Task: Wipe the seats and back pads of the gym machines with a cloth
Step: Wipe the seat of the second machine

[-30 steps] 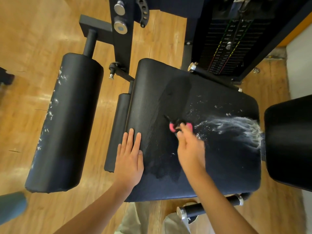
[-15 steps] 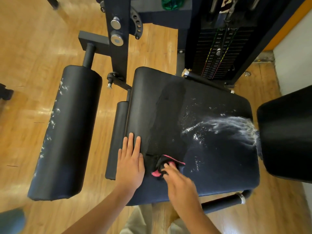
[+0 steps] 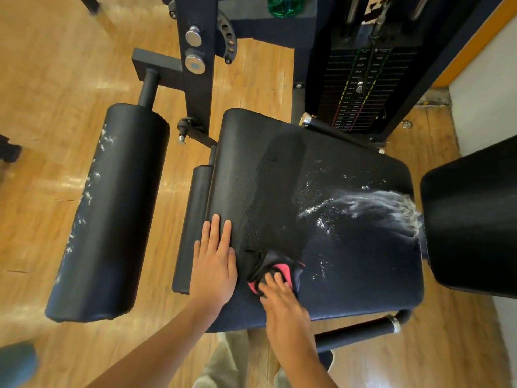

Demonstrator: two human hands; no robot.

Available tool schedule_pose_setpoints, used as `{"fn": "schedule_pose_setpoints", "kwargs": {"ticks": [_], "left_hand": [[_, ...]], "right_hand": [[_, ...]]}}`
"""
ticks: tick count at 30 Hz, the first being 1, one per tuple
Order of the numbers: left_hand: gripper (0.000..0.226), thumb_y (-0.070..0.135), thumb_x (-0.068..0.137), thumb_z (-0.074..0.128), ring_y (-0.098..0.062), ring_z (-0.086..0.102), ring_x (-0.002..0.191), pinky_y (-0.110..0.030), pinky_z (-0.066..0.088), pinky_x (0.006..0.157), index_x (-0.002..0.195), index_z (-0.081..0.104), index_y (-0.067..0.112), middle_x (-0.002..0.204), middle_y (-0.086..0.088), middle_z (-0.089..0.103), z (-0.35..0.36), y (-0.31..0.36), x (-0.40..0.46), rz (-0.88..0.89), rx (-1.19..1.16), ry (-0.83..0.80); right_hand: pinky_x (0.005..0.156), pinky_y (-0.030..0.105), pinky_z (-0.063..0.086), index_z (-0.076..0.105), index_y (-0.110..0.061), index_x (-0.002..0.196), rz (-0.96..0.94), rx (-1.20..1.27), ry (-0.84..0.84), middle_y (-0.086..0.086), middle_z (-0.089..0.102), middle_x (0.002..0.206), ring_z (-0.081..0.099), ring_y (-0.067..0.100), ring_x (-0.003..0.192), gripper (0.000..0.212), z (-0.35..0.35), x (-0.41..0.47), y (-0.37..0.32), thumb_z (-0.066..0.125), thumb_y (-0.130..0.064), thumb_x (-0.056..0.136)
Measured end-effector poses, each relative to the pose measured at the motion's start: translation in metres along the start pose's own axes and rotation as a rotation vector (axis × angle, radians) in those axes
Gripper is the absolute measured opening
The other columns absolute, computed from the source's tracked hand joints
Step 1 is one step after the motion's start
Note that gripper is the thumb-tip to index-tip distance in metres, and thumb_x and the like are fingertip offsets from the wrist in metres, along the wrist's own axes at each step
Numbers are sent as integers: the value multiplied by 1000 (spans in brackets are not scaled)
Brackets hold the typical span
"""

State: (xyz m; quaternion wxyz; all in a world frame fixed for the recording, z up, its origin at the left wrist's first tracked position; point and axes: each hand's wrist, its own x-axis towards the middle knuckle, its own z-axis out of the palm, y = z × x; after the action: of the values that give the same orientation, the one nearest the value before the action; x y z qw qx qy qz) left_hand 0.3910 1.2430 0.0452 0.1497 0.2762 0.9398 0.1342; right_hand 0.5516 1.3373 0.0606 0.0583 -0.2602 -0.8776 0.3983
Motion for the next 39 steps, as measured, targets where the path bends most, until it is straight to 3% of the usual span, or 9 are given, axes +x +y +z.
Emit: {"fn": "schedule_pose_setpoints", "kwargs": {"ticks": [4, 8, 12, 17, 20, 23, 26, 30, 39], "left_hand": [[60, 38, 104, 10, -13, -17, 157, -49, 8, 128, 162, -1, 30, 171, 7, -14, 0, 0, 0, -3, 6, -6], [60, 42, 103, 5, -11, -22, 155, -46, 5, 128, 161, -6, 33, 169, 10, -20, -1, 1, 0, -11, 16, -22], [60, 42, 103, 7, -12, -21, 156, -46, 5, 128, 161, -6, 33, 170, 9, -18, -1, 1, 0, -10, 23, -18], [60, 40, 104, 9, -11, -20, 156, -47, 7, 128, 161, -5, 32, 170, 9, -17, -2, 1, 0, -3, 19, -12], [61, 40, 103, 8, -11, -21, 155, -49, 6, 128, 161, -4, 31, 170, 8, -16, -4, 2, 1, -8, 22, -18], [64, 36, 101, 12, -9, -18, 156, -52, 8, 128, 164, 10, 23, 172, 4, -5, -11, 8, 3, 17, 38, 3], [62, 35, 102, 16, -9, -14, 157, -47, 1, 127, 161, 28, 20, 172, 4, 3, -23, 25, 18, 118, 9, 29], [56, 34, 109, 19, -6, -21, 153, -37, -11, 124, 162, 24, 20, 172, 6, -1, -35, 65, 69, 260, 11, -61], [55, 31, 111, 26, -20, -5, 159, -49, 2, 127, 164, 18, 17, 173, -1, 2, -19, 93, 178, 477, 293, -169]], "right_hand": [[89, 21, 54, 71, -23, 117, 119, 68, -22, -10, 66, 126, 58, 3, 120, 33, -15, 1, -5, 49, -30, 94], [60, 5, 41, 66, -18, 126, 234, 277, 184, -7, 73, 97, 63, -4, 68, 47, -60, 32, -18, 42, -44, 95], [89, 27, 52, 62, -22, 131, 284, 259, 326, -2, 64, 131, 68, 16, 100, 33, -74, 72, -9, 49, -27, 101], [95, 35, 47, 59, -24, 130, 125, -29, -51, -9, 54, 140, 48, 20, 134, 31, -40, 66, 2, 48, -18, 102], [84, 25, 56, 73, -19, 109, -9, -101, 52, -4, 67, 124, 62, 14, 118, 27, -21, 41, 5, 66, -14, 83], [74, 24, 59, 75, -24, 102, -60, -112, 40, -9, 71, 114, 63, 8, 112, 26, -10, 25, 13, 64, -22, 78], [86, 22, 55, 77, -22, 104, -81, -96, 45, -10, 71, 117, 60, 6, 118, 34, -4, 20, 23, 48, -30, 89], [101, 20, 45, 74, -23, 112, -133, -158, 38, -9, 67, 125, 56, 6, 124, 35, -6, 24, 31, 49, -35, 91], [115, 39, 34, 58, -25, 133, -193, -458, 33, 0, 49, 147, 35, 21, 144, 43, -6, 29, 42, 56, -32, 91]]}}
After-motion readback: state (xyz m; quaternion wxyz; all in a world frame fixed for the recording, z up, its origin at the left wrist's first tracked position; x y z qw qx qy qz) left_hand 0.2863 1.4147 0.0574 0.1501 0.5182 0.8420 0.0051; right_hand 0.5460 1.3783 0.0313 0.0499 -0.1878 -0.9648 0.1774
